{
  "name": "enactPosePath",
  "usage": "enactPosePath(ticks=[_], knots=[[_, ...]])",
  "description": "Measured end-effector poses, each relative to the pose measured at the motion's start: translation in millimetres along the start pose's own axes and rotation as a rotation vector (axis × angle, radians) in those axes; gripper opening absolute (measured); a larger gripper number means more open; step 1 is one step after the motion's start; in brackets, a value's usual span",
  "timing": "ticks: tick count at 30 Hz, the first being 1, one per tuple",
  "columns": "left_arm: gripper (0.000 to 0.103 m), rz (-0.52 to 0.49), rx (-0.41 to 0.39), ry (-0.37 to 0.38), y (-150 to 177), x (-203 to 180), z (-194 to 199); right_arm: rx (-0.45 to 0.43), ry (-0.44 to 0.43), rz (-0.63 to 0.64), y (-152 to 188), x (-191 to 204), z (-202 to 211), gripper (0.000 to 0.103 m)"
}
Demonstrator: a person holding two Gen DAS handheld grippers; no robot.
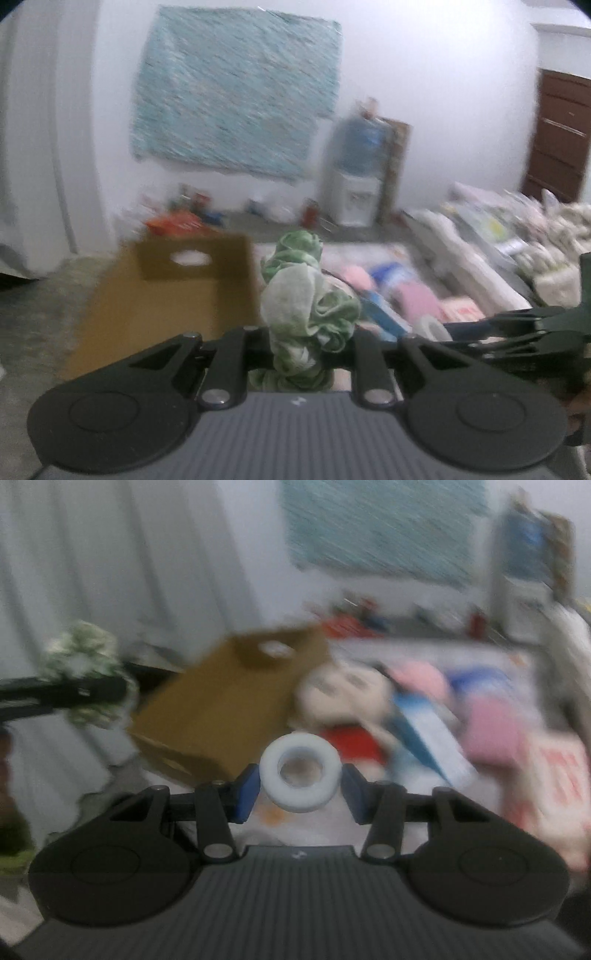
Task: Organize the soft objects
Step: 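Carry the scrunchie and tape roll over the cardboard box with both tools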
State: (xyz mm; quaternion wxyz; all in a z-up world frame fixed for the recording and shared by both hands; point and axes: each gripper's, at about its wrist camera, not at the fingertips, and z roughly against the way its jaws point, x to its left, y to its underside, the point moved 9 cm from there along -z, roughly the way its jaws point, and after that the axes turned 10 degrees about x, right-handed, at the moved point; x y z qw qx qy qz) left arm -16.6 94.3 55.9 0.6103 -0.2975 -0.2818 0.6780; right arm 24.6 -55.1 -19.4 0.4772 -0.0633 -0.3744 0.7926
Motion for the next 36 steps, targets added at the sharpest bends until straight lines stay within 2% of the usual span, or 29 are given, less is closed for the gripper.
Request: enactPosePath(ticks=[5, 9, 13, 17, 20, 23, 27, 31, 34, 36], knots=[[0.02, 0.045, -0.045, -0.106, -33, 55, 6, -0.032, -0.173, 0.125, -61, 66, -24, 0.047], [0.02, 0.076, -0.004, -0.121, -62, 97, -25, -0.01, -0.227, 0.207, -110, 102, -69, 0.047], [0.021, 0.102, 0.081, -0.113, -91, 141, -84, 0.03, -0.22, 0.247, -158, 117, -125, 0.047], [0.021, 0.148, 0.211, -0.081, -111, 184, -165, 0.094, -0.171, 0.258, -205, 113, -200, 0.047], [0.021, 0.151, 0.309, -0.076, -115, 209, -227, 0.163, -0.131, 0.247, -233, 107, -263, 0.047], [0.022, 0.144, 0.417, -0.107, -104, 232, -285, 0.244, -0.095, 0.237, -248, 99, -323, 0.047], [0.022, 0.149, 0.529, -0.136, -91, 254, -344, 0.333, -0.039, 0.237, -251, 92, -387, 0.047], [0.024, 0.109, 0.575, -0.189, -88, 265, -385, 0.378, -0.008, 0.257, -251, 84, -432, 0.047], [0.027, 0.072, 0.592, -0.246, -86, 268, -401, 0.404, 0.019, 0.282, -251, 80, -460, 0.047], [0.032, 0.068, 0.602, -0.266, -82, 273, -408, 0.417, 0.034, 0.297, -249, 75, -478, 0.047]])
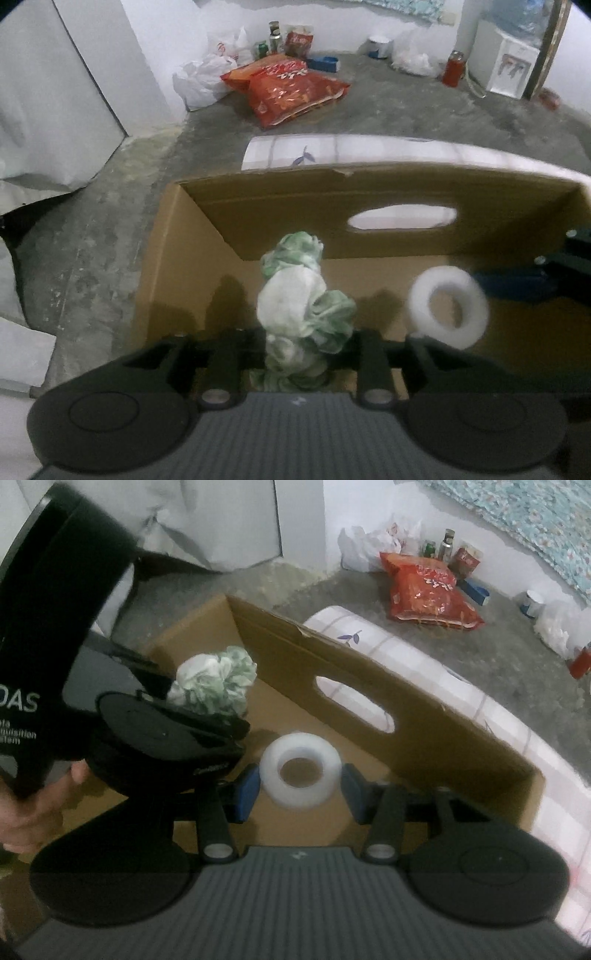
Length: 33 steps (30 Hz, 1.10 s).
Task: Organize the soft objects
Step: 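Carry the scrunchie and tape roll over the cardboard box with both tools, then open the left tool and right tool to drop both items into the box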
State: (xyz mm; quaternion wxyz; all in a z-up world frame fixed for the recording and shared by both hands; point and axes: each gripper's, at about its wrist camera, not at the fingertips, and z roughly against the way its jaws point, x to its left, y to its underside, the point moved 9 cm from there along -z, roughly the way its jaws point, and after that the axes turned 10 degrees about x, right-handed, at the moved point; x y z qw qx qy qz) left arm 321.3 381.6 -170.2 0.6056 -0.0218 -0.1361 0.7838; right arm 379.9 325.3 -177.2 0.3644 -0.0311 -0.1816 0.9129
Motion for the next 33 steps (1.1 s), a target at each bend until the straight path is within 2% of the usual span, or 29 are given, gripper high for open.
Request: enactPosePath(ticks=[2, 4, 8, 14, 19, 22, 23, 24, 26, 33], knots=[[0.034, 0.011, 0.007, 0.0, -4, 1, -7, 0.013, -0.002, -0.004, 0, -5, -10, 0.048], [0.041, 0.03, 0.012, -0.001, -8, 5, -12, 0.02, -0.004, -0.012, -7, -13, -25, 0.048], [0.039, 0.056, 0.01, 0.019, -12, 8, -13, 0.015, 0.002, -0.031, -16, -21, -43, 0.048], [0.038, 0.101, 0.015, 0.066, -15, 12, -10, 0.023, -0.04, -0.086, -20, -30, -55, 0.048], [0.039, 0.131, 0.0, 0.107, -15, 18, 0, 0.018, -0.08, -0.13, -21, -35, -56, 0.056], [0.048, 0.147, -0.018, 0.146, -14, 20, 9, 0.008, -0.098, -0.156, -20, -40, -52, 0.06], [0.055, 0.151, -0.028, 0.159, -13, 20, 13, 0.002, -0.097, -0.158, -19, -41, -49, 0.06], [0.068, 0.155, -0.041, 0.167, -12, 20, 18, -0.004, -0.096, -0.159, -18, -42, -45, 0.06], [0.076, 0.161, -0.085, 0.151, -11, 24, 30, 0.005, -0.099, -0.162, -15, -44, -39, 0.06], [0.076, 0.2, -0.153, 0.144, -2, 42, 67, 0.04, -0.139, -0.158, -6, -41, -24, 0.051]])
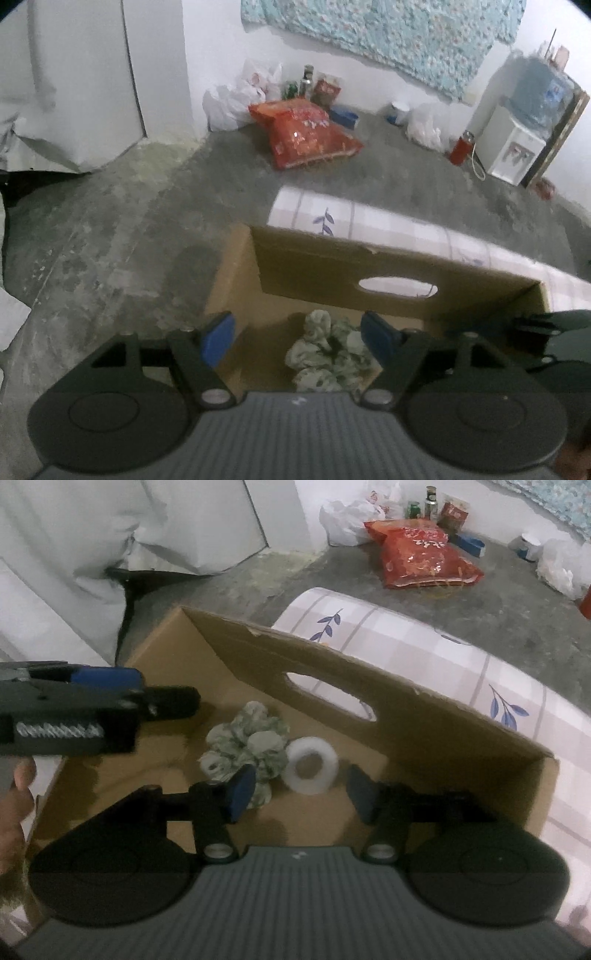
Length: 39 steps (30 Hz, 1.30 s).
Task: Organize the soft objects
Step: 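Open the left tool and right tool to drop both items into the box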
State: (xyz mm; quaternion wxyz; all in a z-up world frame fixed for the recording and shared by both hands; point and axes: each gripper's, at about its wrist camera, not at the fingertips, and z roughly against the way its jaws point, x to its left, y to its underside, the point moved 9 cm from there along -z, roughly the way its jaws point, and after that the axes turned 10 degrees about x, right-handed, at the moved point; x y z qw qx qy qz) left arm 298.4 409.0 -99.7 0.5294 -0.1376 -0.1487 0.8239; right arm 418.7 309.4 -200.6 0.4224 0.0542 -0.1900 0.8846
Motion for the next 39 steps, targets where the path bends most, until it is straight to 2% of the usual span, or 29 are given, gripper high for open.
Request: enactPosePath(ticks=[5, 10, 12, 13, 14, 17, 21, 24, 27, 28, 30, 32, 34, 36, 39], knots=[[0.077, 0.013, -0.052, 0.007, -1, 7, 26, 0.096, 0.001, -0.056, 7, 0, -14, 0.05], [0.078, 0.024, -0.06, -0.001, 3, 20, 32, 0.198, -0.099, -0.1, 17, 23, -31, 0.049], [0.078, 0.035, -0.054, -0.004, 5, 25, 30, 0.22, -0.089, -0.093, 17, 31, -43, 0.039], [0.078, 0.042, -0.05, 0.0, 6, 27, 29, 0.225, -0.085, -0.091, 16, 35, -49, 0.026], [0.078, 0.048, -0.047, 0.005, 7, 30, 28, 0.229, -0.087, -0.095, 15, 38, -56, 0.019], [0.078, 0.058, -0.046, 0.004, 10, 38, 27, 0.216, -0.102, -0.106, 8, 48, -70, 0.017], [0.078, 0.076, -0.042, 0.013, 13, 44, 24, 0.102, -0.123, -0.044, -5, 71, -70, 0.017], [0.079, 0.078, -0.045, 0.026, 15, 45, 24, 0.07, -0.105, -0.005, -4, 77, -60, 0.02], [0.083, 0.07, -0.058, 0.033, 16, 45, 25, 0.056, -0.134, -0.028, 2, 74, -35, 0.031], [0.083, 0.069, -0.061, 0.032, 17, 45, 25, 0.025, -0.112, -0.033, 4, 66, -20, 0.035], [0.084, 0.068, -0.064, 0.034, 18, 44, 25, -0.019, -0.006, -0.03, 5, 49, -2, 0.043], [0.085, 0.071, -0.062, 0.037, 19, 43, 25, -0.01, 0.104, -0.043, 7, 31, 2, 0.043], [0.087, 0.08, -0.06, 0.049, 21, 42, 24, 0.036, 0.169, -0.089, 10, 15, -5, 0.043], [0.089, 0.085, -0.061, 0.055, 23, 42, 24, 0.081, 0.163, -0.145, 12, 8, -17, 0.043], [0.089, 0.093, -0.066, 0.049, 25, 44, 26, 0.087, 0.081, -0.183, 8, 16, -32, 0.045]])
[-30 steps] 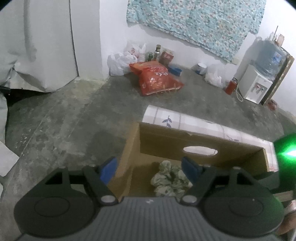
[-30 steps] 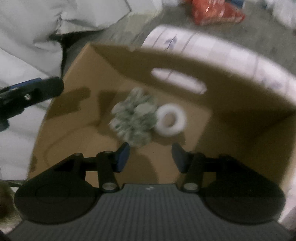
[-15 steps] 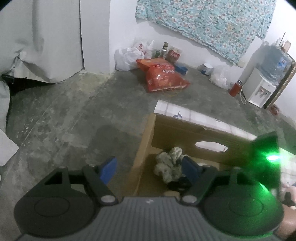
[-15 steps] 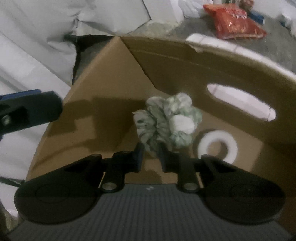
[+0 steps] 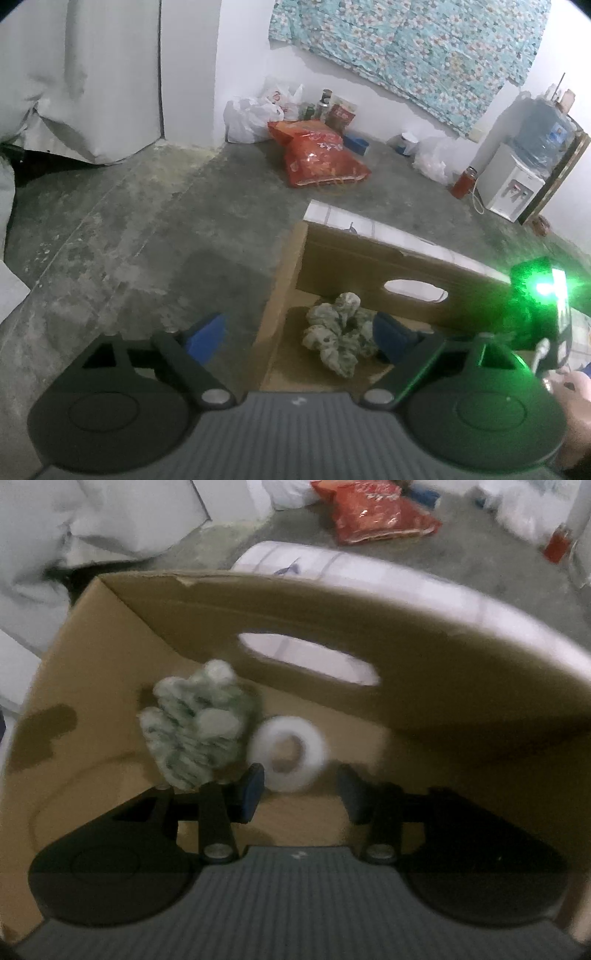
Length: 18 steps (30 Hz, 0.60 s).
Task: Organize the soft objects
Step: 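Open the left tool and right tool to drop both items into the box, then grasp the white yogurt cup with the left tool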
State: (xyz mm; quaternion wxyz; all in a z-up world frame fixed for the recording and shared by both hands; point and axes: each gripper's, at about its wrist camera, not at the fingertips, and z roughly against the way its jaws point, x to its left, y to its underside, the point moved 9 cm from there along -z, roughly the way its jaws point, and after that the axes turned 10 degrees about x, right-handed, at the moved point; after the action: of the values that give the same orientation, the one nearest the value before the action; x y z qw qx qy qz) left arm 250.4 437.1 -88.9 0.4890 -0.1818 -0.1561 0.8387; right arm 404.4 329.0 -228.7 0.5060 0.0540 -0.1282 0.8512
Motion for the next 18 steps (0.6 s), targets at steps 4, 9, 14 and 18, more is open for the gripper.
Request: enactPosePath(ticks=[4, 9, 14, 18], knots=[[0.089, 0.013, -0.009, -0.007, 0, 3, 4, -0.019, -0.043, 0.03, -4, 24, -3, 0.044], [0.089, 0.005, -0.038, 0.004, 7, -2, 20, -0.072, -0.021, 0.078, 8, 27, 21, 0.044], [0.089, -0.037, -0.089, 0.051, 21, -28, 61, -0.168, -0.092, 0.09, 41, 12, 106, 0.05], [0.089, -0.143, -0.109, 0.081, 52, -65, 102, -0.29, -0.159, 0.111, 102, -14, 197, 0.058]])
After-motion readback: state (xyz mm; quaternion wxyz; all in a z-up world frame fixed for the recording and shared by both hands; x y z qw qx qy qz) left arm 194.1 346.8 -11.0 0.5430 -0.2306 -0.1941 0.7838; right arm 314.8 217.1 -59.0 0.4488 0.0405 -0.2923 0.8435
